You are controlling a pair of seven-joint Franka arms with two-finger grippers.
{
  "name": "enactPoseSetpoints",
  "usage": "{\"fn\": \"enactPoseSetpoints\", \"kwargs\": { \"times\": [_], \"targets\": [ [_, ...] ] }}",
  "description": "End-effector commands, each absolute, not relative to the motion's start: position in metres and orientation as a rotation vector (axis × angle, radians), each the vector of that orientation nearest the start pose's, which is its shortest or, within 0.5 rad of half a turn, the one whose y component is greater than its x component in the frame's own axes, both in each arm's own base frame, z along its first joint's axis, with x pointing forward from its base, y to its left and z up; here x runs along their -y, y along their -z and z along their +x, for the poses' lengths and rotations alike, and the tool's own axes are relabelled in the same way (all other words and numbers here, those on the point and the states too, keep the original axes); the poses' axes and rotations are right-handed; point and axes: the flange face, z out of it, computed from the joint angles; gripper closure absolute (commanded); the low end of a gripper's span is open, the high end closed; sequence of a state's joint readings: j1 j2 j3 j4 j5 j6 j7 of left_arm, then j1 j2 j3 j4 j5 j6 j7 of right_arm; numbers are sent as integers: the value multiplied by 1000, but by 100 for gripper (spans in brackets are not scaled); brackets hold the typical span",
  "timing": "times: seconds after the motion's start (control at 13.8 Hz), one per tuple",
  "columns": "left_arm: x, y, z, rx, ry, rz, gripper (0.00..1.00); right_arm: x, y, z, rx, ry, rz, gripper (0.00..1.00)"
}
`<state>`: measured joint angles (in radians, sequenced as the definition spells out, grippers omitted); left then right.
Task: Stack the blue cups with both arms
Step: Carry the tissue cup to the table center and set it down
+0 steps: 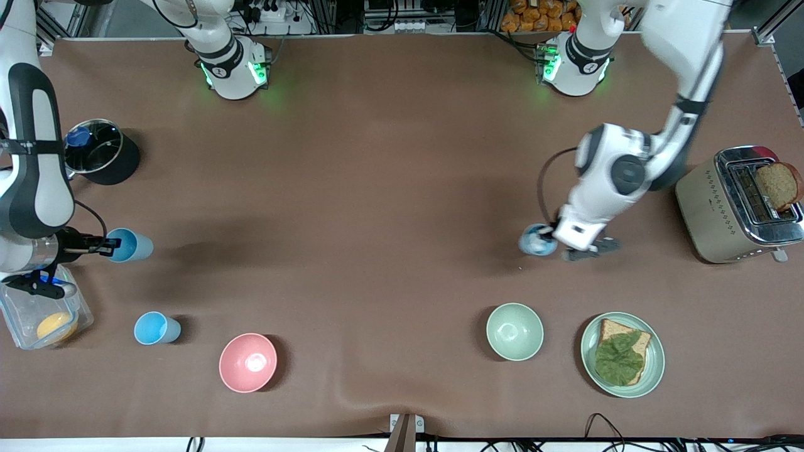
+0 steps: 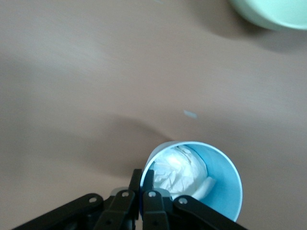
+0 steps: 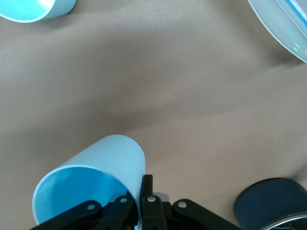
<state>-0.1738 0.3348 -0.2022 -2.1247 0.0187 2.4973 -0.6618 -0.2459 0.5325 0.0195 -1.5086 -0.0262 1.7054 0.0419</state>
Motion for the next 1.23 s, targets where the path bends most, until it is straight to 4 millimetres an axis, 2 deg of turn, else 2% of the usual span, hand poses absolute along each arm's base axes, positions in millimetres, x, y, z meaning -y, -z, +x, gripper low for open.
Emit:
{"fn": "enactPoseSetpoints", "kwargs": {
  "times": [0.0,0.14,0.22,0.36,0.51,0.58,0.65,0.72,0.94,1.01,1.09,1.16],
  "targets": [
    [287,-273,524,570,45,-3189,100,154,-340,638,-411,-524,-3045,100],
    [355,-278,507,632,56,-3205,100,150,-341,638,-416,-525,-3047,100],
    [382,-283,502,659,66,-3219,100,144,-342,640,-410,-521,-3050,100],
    [431,-287,492,672,72,-3253,100,120,-347,644,-459,-520,-3052,100],
    [474,-270,474,638,38,-3266,100,93,-359,646,-487,-519,-3051,100],
    [494,-259,461,579,25,-3271,100,88,-362,646,-512,-515,-3048,100],
    [510,-246,445,496,27,-3264,100,81,-363,647,-530,-514,-3035,100],
    [519,-240,440,420,65,-3258,100,71,-365,648,-531,-510,-3026,100],
    [526,-227,434,336,91,-3241,100,49,-372,649,-574,-497,-3034,100],
    [526,-227,434,336,90,-3242,60,44,-373,650,-575,-495,-3035,100],
    [526,-233,434,342,100,-3248,1,44,-373,650,-579,-495,-3035,100],
    [526,-245,437,367,118,-3257,0,44,-372,649,-580,-497,-3035,100]
  ]
}}
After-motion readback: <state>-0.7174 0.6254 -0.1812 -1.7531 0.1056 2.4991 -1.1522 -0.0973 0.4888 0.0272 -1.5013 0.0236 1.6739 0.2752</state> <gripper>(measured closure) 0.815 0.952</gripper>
